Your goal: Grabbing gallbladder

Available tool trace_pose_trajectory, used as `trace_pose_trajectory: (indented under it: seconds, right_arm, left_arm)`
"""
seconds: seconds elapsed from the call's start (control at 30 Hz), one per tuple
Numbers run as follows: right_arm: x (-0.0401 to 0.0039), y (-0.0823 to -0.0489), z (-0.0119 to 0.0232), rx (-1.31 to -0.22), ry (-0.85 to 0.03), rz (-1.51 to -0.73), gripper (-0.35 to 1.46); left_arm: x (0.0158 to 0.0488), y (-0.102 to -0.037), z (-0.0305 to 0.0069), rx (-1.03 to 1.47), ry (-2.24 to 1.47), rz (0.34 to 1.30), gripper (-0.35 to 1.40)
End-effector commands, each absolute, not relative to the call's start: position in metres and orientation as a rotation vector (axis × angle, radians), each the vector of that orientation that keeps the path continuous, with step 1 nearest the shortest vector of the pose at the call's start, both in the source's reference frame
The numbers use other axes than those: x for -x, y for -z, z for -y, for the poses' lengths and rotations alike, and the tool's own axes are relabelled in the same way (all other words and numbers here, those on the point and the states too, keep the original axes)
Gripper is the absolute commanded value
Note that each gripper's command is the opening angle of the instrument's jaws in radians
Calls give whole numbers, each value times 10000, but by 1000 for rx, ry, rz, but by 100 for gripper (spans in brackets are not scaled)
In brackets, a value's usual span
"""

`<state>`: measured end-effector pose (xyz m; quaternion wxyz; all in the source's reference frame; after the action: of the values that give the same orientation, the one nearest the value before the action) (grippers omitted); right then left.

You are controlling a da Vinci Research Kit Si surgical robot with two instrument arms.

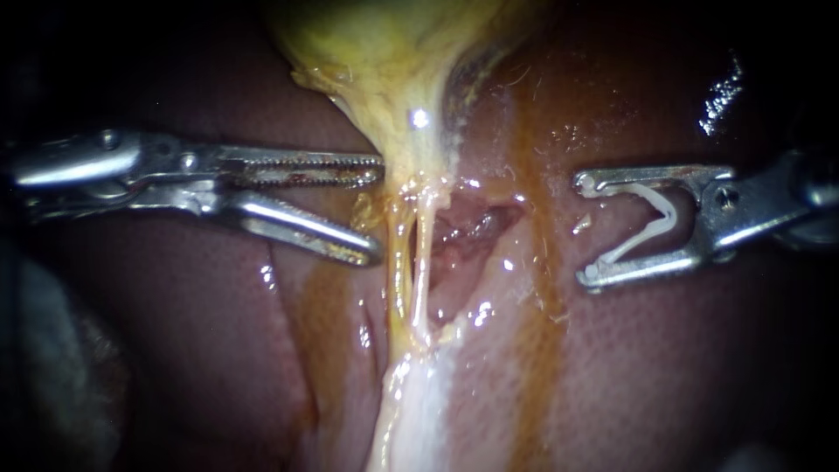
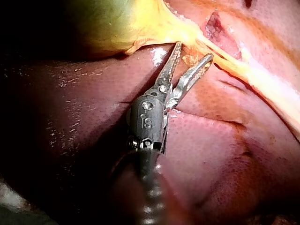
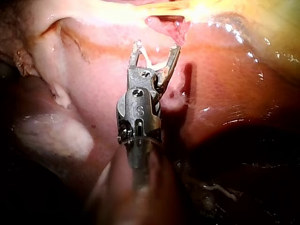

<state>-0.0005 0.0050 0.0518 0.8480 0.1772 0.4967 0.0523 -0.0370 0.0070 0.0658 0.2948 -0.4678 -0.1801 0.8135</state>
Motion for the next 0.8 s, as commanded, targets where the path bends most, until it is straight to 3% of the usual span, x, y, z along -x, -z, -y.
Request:
trace_pose_trajectory:
  seconds: [0.03,0.3,0.47,0.63,0.8]
  right_arm:
    - [5,-518,-50,-373,-111,-1047,50]
    - [5,-518,-50,-373,-111,-1047,50]
    - [5,-518,-50,-373,-111,-1047,50]
    - [5,-518,-50,-373,-111,-1047,50]
    - [5,-518,-50,-373,-111,-1047,50]
  left_arm:
    - [370,-658,-71,1241,-2168,480,19]
    - [367,-657,-70,1229,-2178,482,12]
    - [365,-656,-71,1227,-2180,485,-3]
    - [364,-650,-74,1226,-2178,490,-35]
    - [364,-641,-76,1225,-2174,495,-35]
